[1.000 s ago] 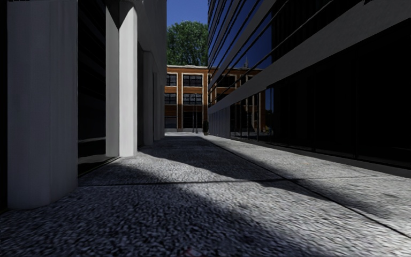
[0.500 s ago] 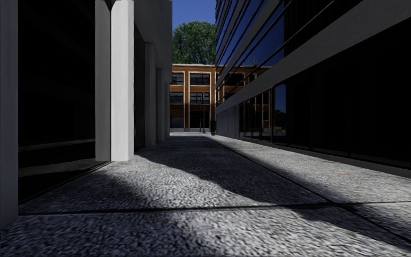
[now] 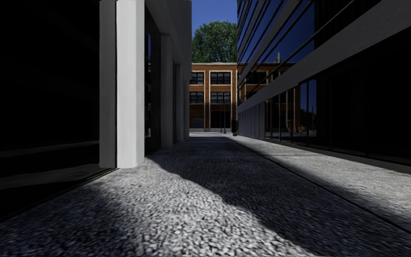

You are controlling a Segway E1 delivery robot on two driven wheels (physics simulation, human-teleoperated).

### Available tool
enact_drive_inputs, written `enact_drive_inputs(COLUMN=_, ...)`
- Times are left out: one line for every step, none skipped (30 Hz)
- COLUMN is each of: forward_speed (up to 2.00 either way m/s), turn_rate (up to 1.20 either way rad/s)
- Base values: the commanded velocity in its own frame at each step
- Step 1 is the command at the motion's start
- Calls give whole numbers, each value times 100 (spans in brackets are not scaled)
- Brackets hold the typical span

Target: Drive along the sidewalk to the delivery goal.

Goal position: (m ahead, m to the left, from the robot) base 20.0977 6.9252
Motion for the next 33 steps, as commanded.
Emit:
enact_drive_inputs(forward_speed=200, turn_rate=0)
enact_drive_inputs(forward_speed=200, turn_rate=0)
enact_drive_inputs(forward_speed=200, turn_rate=0)
enact_drive_inputs(forward_speed=200, turn_rate=0)
enact_drive_inputs(forward_speed=200, turn_rate=0)
enact_drive_inputs(forward_speed=200, turn_rate=0)
enact_drive_inputs(forward_speed=200, turn_rate=0)
enact_drive_inputs(forward_speed=200, turn_rate=0)
enact_drive_inputs(forward_speed=200, turn_rate=0)
enact_drive_inputs(forward_speed=200, turn_rate=0)
enact_drive_inputs(forward_speed=200, turn_rate=0)
enact_drive_inputs(forward_speed=200, turn_rate=0)
enact_drive_inputs(forward_speed=200, turn_rate=0)
enact_drive_inputs(forward_speed=200, turn_rate=0)
enact_drive_inputs(forward_speed=200, turn_rate=0)
enact_drive_inputs(forward_speed=200, turn_rate=0)
enact_drive_inputs(forward_speed=195, turn_rate=0)
enact_drive_inputs(forward_speed=192, turn_rate=0)
enact_drive_inputs(forward_speed=191, turn_rate=0)
enact_drive_inputs(forward_speed=191, turn_rate=0)
enact_drive_inputs(forward_speed=191, turn_rate=0)
enact_drive_inputs(forward_speed=192, turn_rate=0)
enact_drive_inputs(forward_speed=192, turn_rate=0)
enact_drive_inputs(forward_speed=192, turn_rate=0)
enact_drive_inputs(forward_speed=192, turn_rate=0)
enact_drive_inputs(forward_speed=192, turn_rate=0)
enact_drive_inputs(forward_speed=195, turn_rate=0)
enact_drive_inputs(forward_speed=197, turn_rate=0)
enact_drive_inputs(forward_speed=200, turn_rate=0)
enact_drive_inputs(forward_speed=200, turn_rate=0)
enact_drive_inputs(forward_speed=200, turn_rate=0)
enact_drive_inputs(forward_speed=200, turn_rate=0)
enact_drive_inputs(forward_speed=200, turn_rate=0)
